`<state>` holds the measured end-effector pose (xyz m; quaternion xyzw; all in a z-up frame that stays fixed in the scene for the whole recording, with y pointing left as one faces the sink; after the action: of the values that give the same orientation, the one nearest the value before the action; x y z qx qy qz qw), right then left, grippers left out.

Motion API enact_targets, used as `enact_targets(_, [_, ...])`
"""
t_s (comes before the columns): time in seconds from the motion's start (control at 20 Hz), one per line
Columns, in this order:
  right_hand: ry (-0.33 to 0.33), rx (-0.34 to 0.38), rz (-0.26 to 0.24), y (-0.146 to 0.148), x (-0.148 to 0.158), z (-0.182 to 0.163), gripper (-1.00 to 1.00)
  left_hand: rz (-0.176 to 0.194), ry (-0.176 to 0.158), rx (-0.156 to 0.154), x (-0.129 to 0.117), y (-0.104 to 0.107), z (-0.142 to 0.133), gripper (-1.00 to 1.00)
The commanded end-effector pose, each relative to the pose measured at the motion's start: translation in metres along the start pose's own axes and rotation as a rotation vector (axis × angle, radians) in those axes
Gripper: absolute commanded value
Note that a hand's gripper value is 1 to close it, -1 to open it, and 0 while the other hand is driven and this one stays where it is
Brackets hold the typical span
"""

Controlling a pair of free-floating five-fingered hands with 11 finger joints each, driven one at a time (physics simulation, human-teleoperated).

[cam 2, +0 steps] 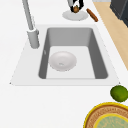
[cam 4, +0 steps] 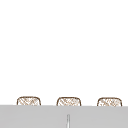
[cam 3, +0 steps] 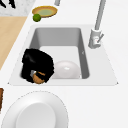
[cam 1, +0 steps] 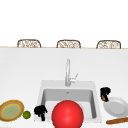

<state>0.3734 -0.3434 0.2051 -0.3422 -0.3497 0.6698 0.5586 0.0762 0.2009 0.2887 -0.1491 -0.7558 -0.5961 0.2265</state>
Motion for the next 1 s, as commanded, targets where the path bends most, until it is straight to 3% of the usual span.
enact_targets(0.0, [-0.012,-0.004,-0.032,0.01,-0.023,0.013,1.0,0.0,0.0,0.0,0.0,0.0,0.0,0.0])
enact_targets(0.45, [-0.033,-0.022,-0.053,0.035,-0.089,0.017,1.0,0.0,0.0,0.0,0.0,0.0,0.0,0.0])
enact_targets(0.7, [-0.061,-0.016,-0.053,0.067,-0.11,-0.022,1.0,0.0,0.0,0.0,0.0,0.0,0.0,0.0])
enact_targets(0.95, [-0.013,-0.003,-0.018,0.09,-0.12,-0.067,1.0,0.0,0.0,0.0,0.0,0.0,0.0,0.0])
